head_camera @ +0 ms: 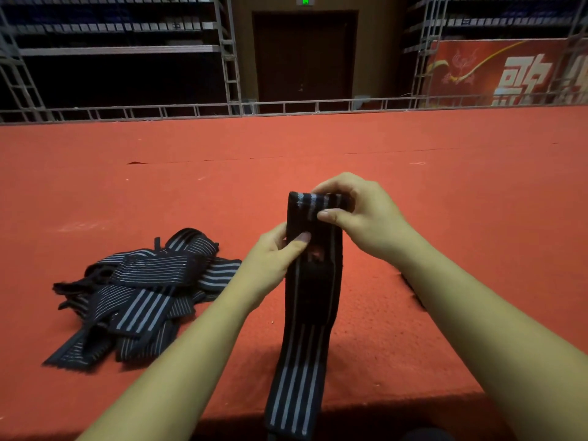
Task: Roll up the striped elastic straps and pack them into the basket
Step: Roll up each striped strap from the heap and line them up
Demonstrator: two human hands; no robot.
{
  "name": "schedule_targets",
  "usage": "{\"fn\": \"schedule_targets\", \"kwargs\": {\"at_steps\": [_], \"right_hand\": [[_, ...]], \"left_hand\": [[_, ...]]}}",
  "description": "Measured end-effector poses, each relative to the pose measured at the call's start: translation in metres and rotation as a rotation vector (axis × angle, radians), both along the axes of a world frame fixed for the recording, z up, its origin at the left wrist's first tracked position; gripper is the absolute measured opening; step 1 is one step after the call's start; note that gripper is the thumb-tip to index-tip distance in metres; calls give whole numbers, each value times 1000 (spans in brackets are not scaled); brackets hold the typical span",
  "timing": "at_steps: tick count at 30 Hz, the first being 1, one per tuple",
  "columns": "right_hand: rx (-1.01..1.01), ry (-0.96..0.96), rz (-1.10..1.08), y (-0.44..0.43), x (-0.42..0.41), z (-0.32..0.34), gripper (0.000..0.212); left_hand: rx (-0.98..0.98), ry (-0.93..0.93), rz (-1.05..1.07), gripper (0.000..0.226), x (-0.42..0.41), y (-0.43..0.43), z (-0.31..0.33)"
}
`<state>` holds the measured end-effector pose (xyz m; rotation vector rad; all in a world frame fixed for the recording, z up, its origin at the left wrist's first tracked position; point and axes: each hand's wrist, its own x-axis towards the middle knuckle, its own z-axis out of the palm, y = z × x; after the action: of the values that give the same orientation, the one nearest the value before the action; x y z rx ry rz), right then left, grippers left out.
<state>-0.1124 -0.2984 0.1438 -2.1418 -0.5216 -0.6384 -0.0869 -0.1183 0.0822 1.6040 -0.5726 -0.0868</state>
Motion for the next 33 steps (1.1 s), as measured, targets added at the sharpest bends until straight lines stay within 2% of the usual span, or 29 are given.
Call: {"fn": "schedule_targets", "kwargs": {"at_steps": [3, 6, 8, 11, 13, 17, 21, 24, 26, 29, 30, 33], "right_hand": [[-19, -162, 2, 8, -3, -15, 28], [37, -196, 2, 14, -4, -33, 36], [87, -160, 16, 16, -4, -43, 39], [134, -80, 53, 17, -6, -49, 20], [182, 5, 56, 14, -6, -48, 18], [207, 232, 37, 6, -3, -45, 50], [215, 150, 28, 4, -7, -44, 46], [248, 58, 3, 7, -11, -45, 44], [274, 64, 15, 11, -10, -48, 44], [233, 71, 30, 16, -11, -53, 43], [216, 83, 37, 17, -11, -53, 43], [285, 199, 109, 19, -16, -52, 34]], "left_hand": [[-70, 17, 35, 16, 0, -3, 1], [-220, 99, 2, 33, -8, -5, 6], [-281, 117, -13, 40, -11, -3, 5], [-329, 137, -26, 40, -9, 0, -1], [-332, 140, -50, 40, -6, 2, -5], [-293, 103, -49, 37, -2, 5, -6], [-135, -74, 30, 38, -3, 4, -7], [-71, -131, 55, 31, -10, -2, -5], [-93, -105, 61, 23, -13, -6, -2], [-172, -51, 80, 37, -15, -9, 0], [-210, -29, 95, 35, -16, -10, 0], [-336, 47, 79, 16, -16, -9, -3]]}}
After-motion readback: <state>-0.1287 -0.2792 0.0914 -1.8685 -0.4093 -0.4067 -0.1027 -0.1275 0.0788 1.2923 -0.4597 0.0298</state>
